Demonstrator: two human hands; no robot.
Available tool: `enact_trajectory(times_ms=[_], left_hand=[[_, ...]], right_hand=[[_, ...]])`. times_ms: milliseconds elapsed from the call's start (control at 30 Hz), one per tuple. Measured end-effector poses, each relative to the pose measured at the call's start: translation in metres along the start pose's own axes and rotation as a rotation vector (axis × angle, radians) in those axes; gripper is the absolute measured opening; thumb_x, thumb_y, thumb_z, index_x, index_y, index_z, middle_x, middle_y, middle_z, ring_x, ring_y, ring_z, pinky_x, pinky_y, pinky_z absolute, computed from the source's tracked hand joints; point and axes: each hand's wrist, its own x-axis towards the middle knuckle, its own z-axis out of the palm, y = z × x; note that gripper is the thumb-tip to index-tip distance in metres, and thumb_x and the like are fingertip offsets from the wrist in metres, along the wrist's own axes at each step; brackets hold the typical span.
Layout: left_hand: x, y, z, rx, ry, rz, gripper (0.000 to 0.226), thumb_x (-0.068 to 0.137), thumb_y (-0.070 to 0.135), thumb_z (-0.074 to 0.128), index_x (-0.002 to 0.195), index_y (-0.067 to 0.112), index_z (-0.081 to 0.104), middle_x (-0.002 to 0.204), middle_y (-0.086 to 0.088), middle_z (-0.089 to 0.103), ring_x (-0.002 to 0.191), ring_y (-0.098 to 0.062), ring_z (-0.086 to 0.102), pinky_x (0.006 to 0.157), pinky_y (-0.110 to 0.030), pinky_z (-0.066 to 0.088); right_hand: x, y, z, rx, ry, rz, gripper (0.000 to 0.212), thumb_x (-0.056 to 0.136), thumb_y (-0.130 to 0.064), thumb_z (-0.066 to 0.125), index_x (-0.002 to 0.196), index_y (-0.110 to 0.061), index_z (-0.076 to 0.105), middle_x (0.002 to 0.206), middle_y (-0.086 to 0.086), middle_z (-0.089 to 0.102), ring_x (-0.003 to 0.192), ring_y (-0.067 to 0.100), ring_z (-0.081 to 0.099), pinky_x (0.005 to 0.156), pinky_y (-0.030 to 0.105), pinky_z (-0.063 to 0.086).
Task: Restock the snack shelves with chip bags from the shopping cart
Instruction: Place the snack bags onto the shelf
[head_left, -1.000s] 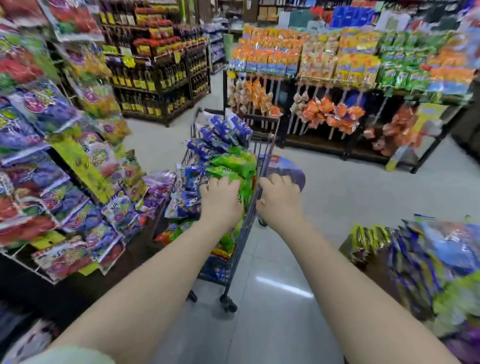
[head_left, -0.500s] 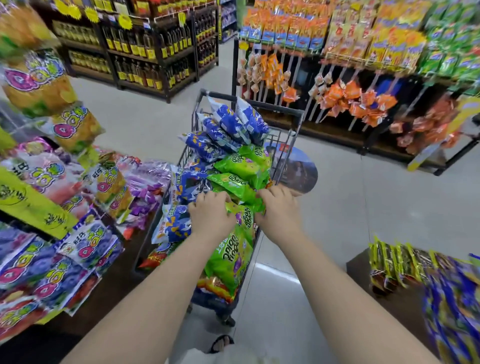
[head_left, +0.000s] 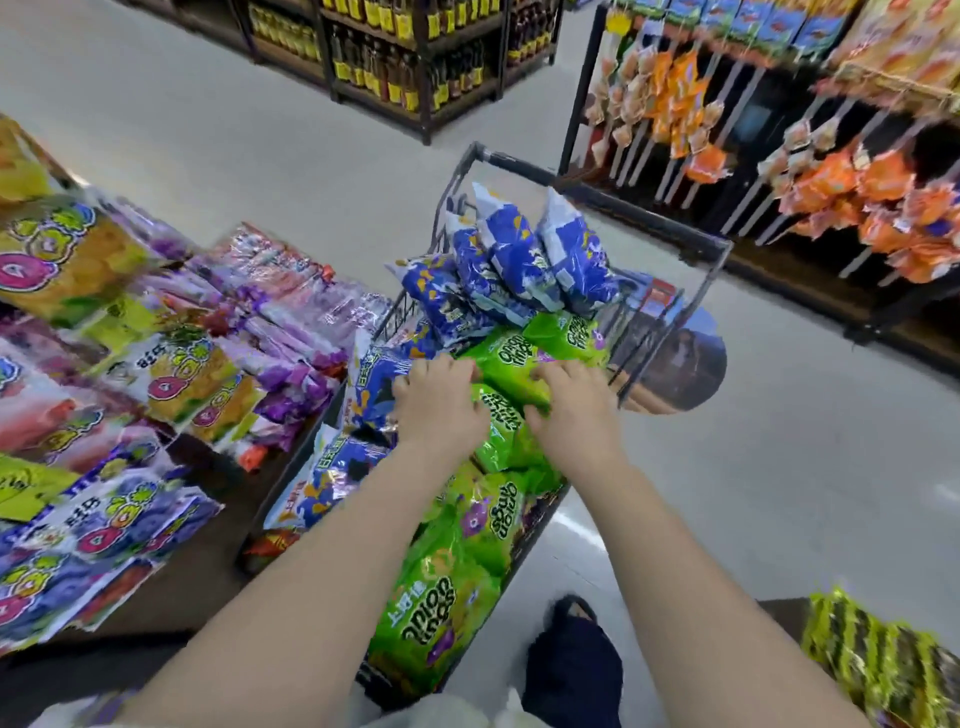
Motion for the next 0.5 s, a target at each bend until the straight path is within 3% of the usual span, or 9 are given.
enact_trajectory(times_ms=[167,300,500], left_hand=[[0.055,0.051,0.009,-0.044,0.049,-0.155,0.034,0.085,0.035,0.061,0.118,0.028,0.057,0.120,-0.002,0.057,0.117,-0.028,0.046,0.094,-0.043,0.036],[0.085,0.090,0.010,-0.062,0.080,-0.289,0.034,0.085,0.034,0.061,0.119,0.030,0.058,0.121,-0.002,0.057,0.119,-0.029,0.045,0.098,-0.045,0.036],[0.107,0.126,0.013,-0.144,0.154,-0.402,0.026,0.083,0.033,0.059,0.109,0.029,0.061,0.112,0.000,0.058,0.110,-0.028,0.050,0.092,-0.043,0.044]], right_hand=[[0.068,0.058,-0.009,0.091,-0.004,-0.120,0.035,0.071,-0.020,0.075,0.104,-0.011,0.067,0.100,0.012,0.062,0.098,0.039,0.056,0.083,0.047,0.048],[0.111,0.094,-0.028,0.084,-0.040,-0.191,0.037,0.076,-0.023,0.073,0.112,-0.014,0.066,0.115,0.009,0.059,0.107,0.034,0.051,0.093,0.042,0.040],[0.154,0.132,-0.047,0.286,-0.052,-0.205,0.039,0.080,-0.017,0.069,0.118,-0.014,0.064,0.119,0.010,0.057,0.110,0.032,0.048,0.096,0.039,0.036]])
